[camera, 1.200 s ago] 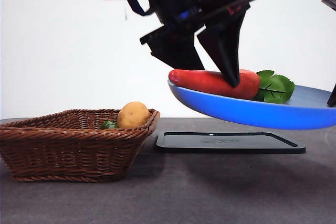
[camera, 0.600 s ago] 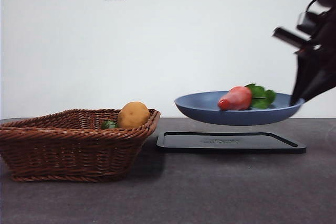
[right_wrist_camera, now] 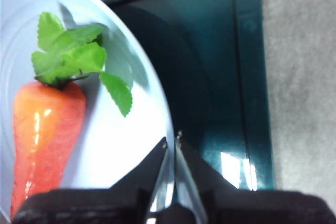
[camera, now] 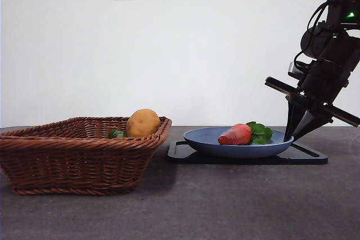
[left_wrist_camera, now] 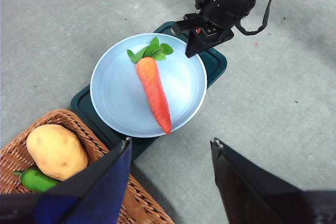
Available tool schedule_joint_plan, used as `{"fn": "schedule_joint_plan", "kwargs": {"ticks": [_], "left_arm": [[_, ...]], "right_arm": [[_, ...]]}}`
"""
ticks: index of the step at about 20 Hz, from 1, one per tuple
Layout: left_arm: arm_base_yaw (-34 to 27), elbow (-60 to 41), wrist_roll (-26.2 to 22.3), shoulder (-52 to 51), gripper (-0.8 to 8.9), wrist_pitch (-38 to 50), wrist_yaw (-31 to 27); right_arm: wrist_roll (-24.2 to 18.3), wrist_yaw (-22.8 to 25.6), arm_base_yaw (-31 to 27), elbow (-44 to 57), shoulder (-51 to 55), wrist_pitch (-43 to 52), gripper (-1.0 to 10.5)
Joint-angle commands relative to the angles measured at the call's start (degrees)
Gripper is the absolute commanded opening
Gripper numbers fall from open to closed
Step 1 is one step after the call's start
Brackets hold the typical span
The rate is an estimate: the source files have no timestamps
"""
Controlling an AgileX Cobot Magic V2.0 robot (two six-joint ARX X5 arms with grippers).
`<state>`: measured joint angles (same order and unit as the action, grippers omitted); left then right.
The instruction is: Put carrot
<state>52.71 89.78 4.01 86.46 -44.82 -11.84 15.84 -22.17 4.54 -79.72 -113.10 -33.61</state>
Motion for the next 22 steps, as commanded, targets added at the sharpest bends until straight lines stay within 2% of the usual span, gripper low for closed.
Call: {"fn": "schedule_joint_plan", "kwargs": {"ticks": [1, 4, 8, 10, 12, 13, 16, 18, 22], "left_arm": [[0.52, 1.14, -0.66, 0.68, 2.71, 0.59, 0.07], [0.52, 1.14, -0.68, 0.68, 2.7, 1.18, 0.04], [0.52, 1.14, -0.68, 0.7, 2.63, 5.95, -0.15], [0.46, 1.14, -0.68, 0.87, 1.82, 9.2, -0.15], [0.04, 1.14, -1.6, 0.92, 0.53, 12.2, -0.07], [-0.42, 1.14, -2.97, 0.92, -0.01, 13.33, -0.11], [-2.86, 1.11, -4.24, 0.92, 0.06, 12.68, -0.17], [-6.51, 1.11, -4.04, 0.92, 0.06, 9.7, -1.42], [-15.93, 0.61, -4.02, 0.61, 0.06, 2.19, -1.42]], "right_arm": [[-0.28, -0.31, -0.35, -1.31, -0.96, 0.5, 0.6], [-0.66, -0.31, -0.63, -1.31, -0.96, 0.42, 2.1], [-1.55, -0.37, -1.95, -1.31, 0.33, -2.75, 2.2], [-2.89, -0.33, -2.56, -1.31, 2.69, -7.26, 2.2], [-5.68, -0.26, -2.93, -1.31, 5.86, -12.26, 2.2], [-7.1, -0.11, -2.93, -1.29, 7.8, -14.75, 2.0], [-10.43, 0.2, -1.38, -1.03, 13.6, -19.3, 0.3], [-11.63, 0.79, 0.68, 0.66, 19.08, -19.56, 0.0], [-11.63, 12.15, 6.75, 10.73, 34.36, -13.27, 0.0]]}}
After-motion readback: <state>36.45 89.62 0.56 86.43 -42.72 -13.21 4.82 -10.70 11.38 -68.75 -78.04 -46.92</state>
